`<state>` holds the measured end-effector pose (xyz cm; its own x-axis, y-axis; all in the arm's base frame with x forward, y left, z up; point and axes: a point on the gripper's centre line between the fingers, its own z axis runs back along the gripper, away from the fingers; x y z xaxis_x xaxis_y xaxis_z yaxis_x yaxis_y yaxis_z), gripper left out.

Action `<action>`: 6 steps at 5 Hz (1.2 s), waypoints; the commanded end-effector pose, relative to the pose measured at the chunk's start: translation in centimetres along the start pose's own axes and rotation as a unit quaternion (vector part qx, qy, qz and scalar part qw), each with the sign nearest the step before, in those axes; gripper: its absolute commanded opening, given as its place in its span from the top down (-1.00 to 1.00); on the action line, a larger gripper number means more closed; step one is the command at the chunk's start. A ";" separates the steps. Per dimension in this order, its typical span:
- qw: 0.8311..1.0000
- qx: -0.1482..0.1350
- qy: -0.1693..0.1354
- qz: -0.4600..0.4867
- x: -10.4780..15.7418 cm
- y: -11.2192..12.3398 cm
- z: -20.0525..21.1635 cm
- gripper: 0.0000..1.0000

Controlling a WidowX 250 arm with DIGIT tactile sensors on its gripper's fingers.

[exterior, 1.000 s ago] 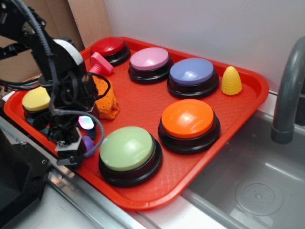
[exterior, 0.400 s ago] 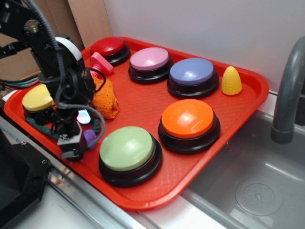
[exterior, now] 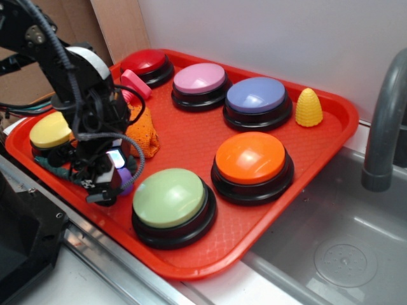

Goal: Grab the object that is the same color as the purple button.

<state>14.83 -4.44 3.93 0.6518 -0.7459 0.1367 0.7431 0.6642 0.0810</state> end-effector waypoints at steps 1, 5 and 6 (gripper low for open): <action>1.000 0.006 -0.020 -0.008 0.9 0.2 0.7 0.88; 0.983 0.043 0.006 0.177 0.6 3.6 8.6 1.00; 0.953 0.068 0.017 0.295 1.3 5.7 12.3 1.00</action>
<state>17.99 -0.90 15.80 0.9658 -0.2270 0.1252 0.2124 0.9698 0.1203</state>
